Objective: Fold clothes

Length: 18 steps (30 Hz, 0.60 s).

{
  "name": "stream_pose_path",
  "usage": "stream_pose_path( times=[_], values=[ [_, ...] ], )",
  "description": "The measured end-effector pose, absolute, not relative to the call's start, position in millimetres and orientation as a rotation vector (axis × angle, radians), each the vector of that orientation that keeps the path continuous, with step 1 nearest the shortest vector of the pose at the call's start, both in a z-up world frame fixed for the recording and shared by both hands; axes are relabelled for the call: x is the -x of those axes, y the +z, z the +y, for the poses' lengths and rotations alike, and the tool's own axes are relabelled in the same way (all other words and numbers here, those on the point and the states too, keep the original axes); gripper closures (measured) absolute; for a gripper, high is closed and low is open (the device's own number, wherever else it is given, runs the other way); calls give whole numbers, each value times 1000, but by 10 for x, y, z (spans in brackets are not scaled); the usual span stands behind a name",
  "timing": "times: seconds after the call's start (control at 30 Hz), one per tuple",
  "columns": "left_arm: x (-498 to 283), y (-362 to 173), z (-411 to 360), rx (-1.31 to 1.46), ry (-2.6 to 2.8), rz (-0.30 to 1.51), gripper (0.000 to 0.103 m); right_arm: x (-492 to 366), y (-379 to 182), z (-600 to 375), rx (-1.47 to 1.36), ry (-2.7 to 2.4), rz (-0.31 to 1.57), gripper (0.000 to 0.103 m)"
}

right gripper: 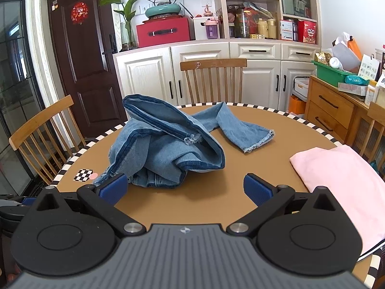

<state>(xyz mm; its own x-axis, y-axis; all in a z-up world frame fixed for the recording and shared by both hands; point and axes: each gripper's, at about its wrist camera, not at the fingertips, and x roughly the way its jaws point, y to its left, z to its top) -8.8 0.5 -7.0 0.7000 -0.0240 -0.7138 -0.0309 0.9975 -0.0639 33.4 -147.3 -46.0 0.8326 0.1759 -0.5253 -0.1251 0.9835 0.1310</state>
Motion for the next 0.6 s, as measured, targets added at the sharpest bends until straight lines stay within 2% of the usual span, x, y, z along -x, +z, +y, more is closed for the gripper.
stream_pose_path(
  times=[0.6],
  values=[
    [89,-93,39,79,6,804,0,-363,-513,-1488,-93,149,588,0]
  ],
)
